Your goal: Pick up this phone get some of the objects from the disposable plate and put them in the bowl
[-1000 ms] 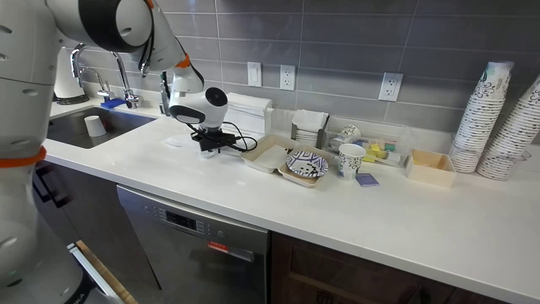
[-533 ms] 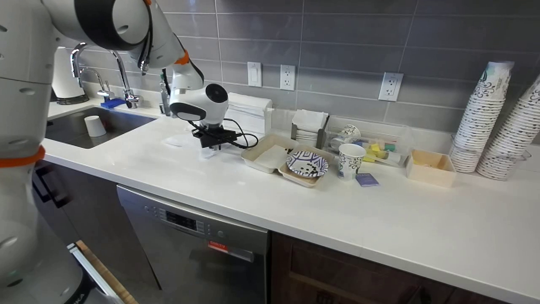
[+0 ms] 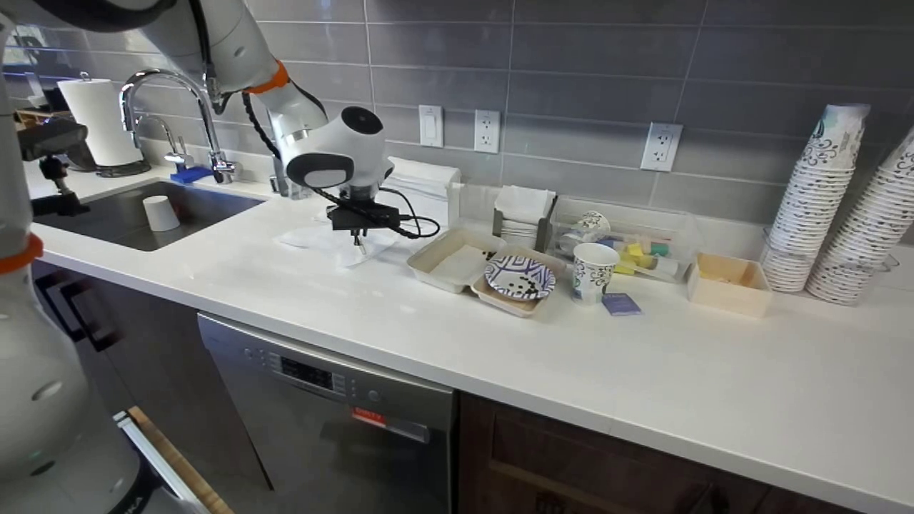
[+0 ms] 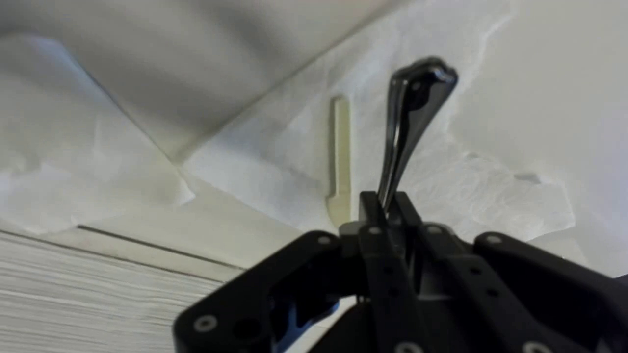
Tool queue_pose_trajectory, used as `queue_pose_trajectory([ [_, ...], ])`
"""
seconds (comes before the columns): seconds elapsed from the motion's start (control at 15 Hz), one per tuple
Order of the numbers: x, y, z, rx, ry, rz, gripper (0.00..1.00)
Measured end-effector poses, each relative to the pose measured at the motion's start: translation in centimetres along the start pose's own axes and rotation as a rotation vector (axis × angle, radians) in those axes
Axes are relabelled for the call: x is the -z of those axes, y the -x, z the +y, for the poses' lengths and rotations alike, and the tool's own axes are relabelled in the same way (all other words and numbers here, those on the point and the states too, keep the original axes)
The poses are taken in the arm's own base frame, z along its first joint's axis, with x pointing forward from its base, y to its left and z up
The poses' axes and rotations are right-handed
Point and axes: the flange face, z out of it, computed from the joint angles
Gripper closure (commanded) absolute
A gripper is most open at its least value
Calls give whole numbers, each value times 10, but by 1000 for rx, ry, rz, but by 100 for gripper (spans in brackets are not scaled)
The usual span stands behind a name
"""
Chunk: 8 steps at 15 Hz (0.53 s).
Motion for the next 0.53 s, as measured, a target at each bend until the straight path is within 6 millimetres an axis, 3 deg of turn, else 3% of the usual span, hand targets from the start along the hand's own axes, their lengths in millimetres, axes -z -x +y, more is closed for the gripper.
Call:
queue_pose_trajectory([
  [0.53, 102, 40, 58, -326, 137, -212, 98],
])
